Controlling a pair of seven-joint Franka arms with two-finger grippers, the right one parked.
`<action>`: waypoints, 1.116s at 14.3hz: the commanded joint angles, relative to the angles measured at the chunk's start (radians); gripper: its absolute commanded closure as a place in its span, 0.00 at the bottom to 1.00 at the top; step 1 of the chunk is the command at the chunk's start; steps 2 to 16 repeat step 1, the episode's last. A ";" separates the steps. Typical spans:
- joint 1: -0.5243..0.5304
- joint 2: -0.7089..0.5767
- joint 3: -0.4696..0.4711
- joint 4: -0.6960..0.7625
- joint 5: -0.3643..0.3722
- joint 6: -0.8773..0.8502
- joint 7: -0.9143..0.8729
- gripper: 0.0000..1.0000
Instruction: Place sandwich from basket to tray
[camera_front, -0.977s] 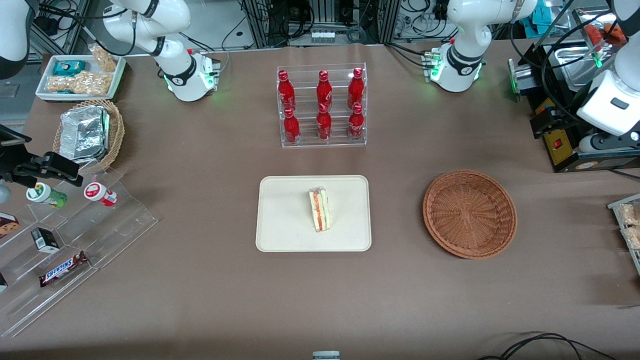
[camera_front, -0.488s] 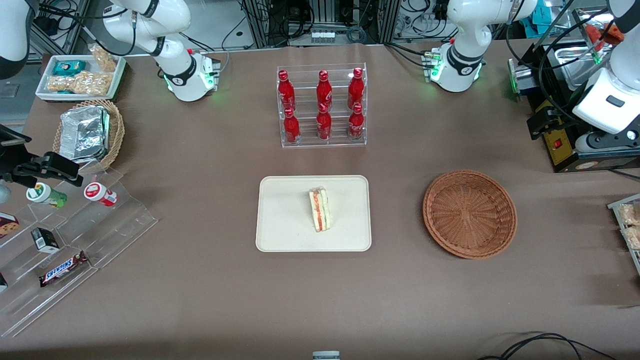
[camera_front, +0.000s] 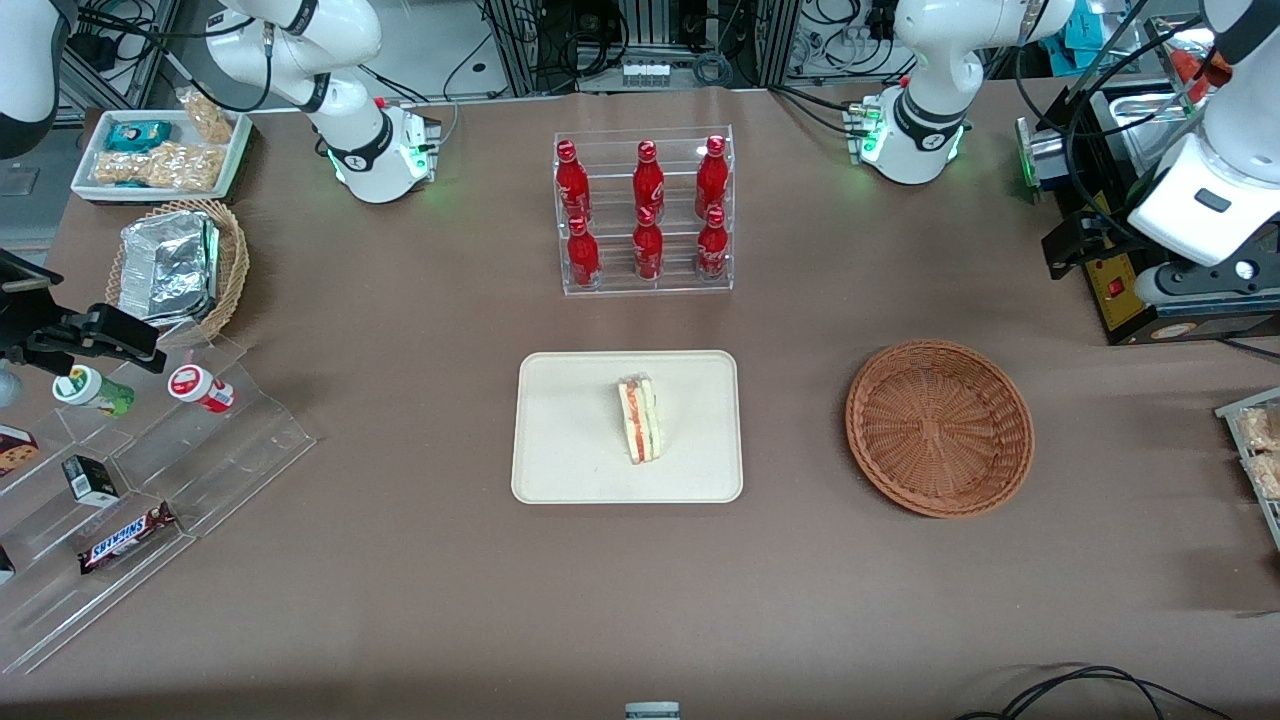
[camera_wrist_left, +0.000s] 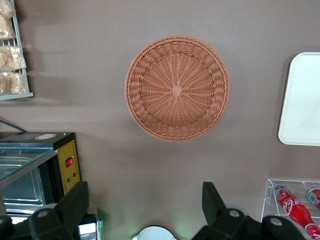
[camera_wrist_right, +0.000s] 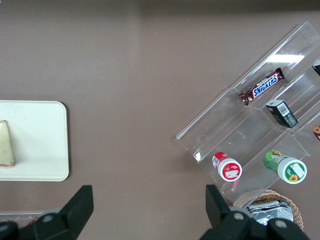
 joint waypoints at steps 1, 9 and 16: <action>-0.005 0.011 -0.003 0.012 -0.001 0.006 0.010 0.00; -0.005 0.011 -0.003 0.012 -0.001 0.006 0.010 0.00; -0.005 0.011 -0.003 0.012 -0.001 0.006 0.010 0.00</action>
